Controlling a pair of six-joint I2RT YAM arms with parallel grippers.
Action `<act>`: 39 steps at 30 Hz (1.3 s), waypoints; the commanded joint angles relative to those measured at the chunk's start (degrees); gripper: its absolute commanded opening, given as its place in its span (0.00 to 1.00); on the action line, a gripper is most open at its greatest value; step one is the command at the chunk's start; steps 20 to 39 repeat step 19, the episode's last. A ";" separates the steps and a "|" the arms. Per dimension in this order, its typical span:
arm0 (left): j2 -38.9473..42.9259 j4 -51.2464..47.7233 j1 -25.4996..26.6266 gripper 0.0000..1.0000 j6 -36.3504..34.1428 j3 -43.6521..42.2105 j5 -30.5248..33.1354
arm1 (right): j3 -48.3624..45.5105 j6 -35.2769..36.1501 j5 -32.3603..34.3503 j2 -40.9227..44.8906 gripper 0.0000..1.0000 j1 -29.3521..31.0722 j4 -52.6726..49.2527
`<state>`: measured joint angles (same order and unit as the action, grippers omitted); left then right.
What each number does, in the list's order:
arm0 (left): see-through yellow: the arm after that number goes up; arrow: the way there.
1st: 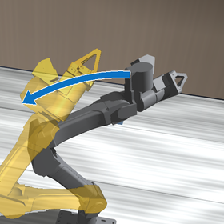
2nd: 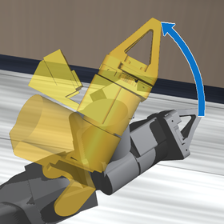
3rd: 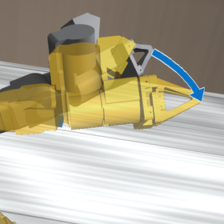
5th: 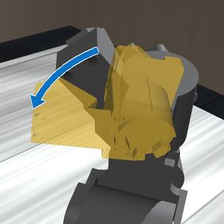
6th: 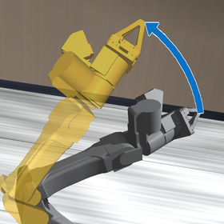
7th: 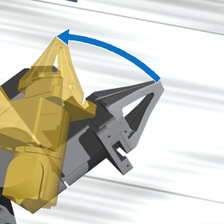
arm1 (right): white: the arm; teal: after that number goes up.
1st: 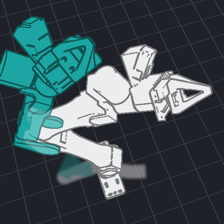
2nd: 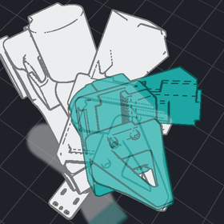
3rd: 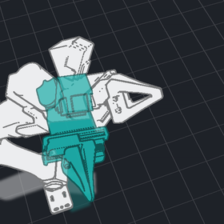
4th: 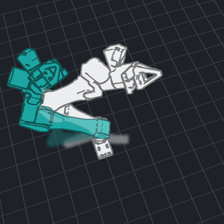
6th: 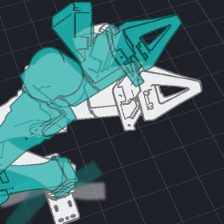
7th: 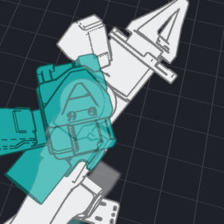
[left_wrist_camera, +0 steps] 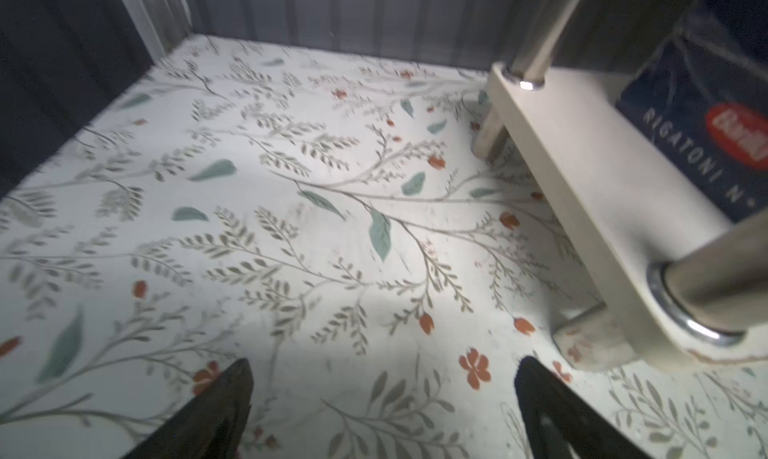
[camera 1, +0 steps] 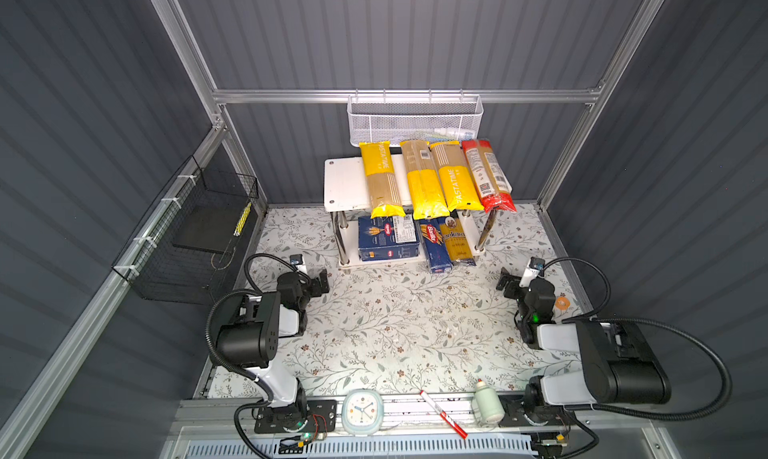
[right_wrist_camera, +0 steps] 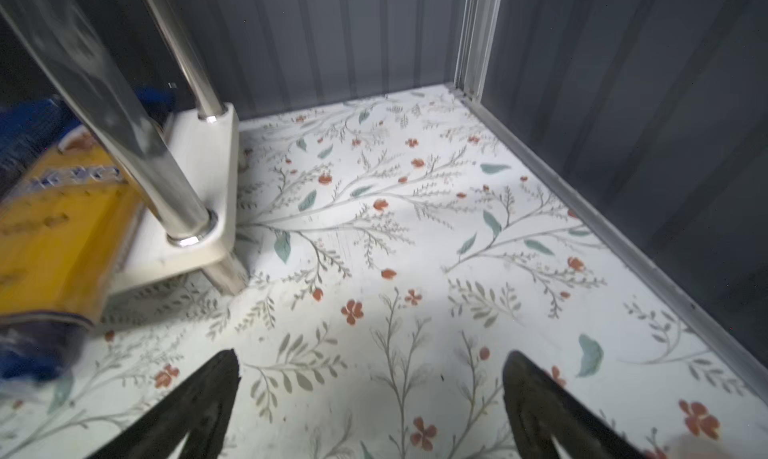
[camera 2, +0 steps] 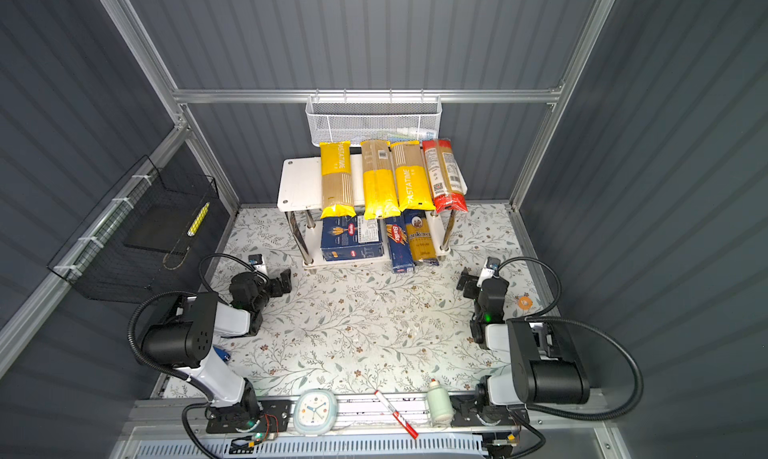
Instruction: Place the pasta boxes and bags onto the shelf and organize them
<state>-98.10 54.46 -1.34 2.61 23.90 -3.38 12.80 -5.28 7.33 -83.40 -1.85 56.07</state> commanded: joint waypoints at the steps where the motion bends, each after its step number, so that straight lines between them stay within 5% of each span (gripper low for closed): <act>1: 0.33 -1.23 0.68 0.99 -2.94 2.11 1.05 | 2.33 2.68 -3.53 0.70 0.99 -0.22 4.85; 4: -0.20 -0.32 0.82 0.99 -2.78 2.09 1.41 | 6.35 3.00 -4.95 1.51 0.99 -0.26 -3.98; 39: -0.24 -1.36 1.21 0.99 -3.01 2.60 2.47 | 5.48 3.60 -6.81 -0.10 0.99 -0.44 0.26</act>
